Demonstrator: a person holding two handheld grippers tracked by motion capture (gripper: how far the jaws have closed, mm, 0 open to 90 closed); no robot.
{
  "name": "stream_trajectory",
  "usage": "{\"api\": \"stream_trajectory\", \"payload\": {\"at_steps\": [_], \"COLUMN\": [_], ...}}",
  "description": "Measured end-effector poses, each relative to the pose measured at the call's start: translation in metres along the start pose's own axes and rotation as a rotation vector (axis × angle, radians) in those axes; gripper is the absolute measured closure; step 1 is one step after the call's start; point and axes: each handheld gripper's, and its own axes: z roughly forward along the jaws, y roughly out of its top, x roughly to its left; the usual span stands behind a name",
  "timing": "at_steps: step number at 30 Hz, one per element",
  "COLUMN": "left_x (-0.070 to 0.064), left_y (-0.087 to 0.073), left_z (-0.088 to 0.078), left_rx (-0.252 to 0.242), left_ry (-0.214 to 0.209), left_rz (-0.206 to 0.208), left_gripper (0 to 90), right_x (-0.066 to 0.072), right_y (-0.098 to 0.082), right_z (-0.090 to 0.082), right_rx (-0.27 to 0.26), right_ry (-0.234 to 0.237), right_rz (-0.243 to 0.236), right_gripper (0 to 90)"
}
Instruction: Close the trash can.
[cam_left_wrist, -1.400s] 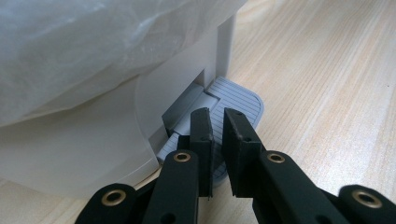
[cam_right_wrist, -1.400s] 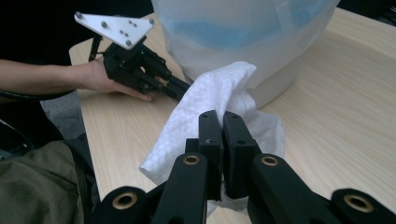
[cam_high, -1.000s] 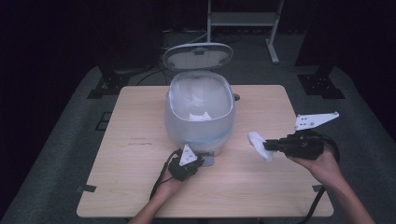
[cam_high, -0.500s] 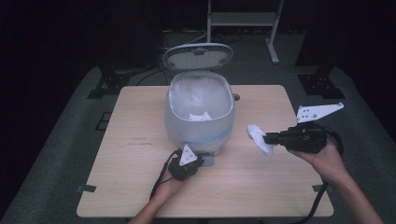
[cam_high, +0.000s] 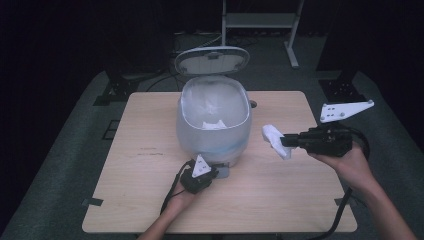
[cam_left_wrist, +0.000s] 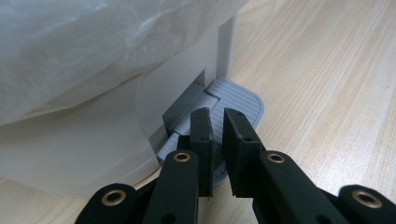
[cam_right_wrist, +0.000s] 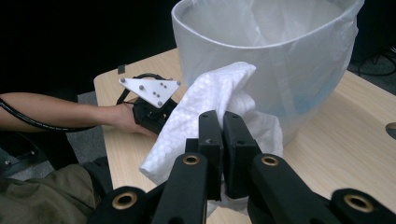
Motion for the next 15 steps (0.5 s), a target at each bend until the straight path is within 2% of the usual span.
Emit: {"api": "stream_trajectory", "payload": {"at_steps": [15], "left_x": [0.000], "left_y": [0.000], "left_z": [0.000], "left_rx": [-0.001], "left_ry": [0.001], "left_rz": [0.003], "left_gripper": [82.4], "right_x": [0.003], "right_y": [0.030], "right_z": [-0.001], "right_rx": [0.022], "right_ry": [0.009], "right_rz": [-0.034], "right_gripper": [86.6]}}
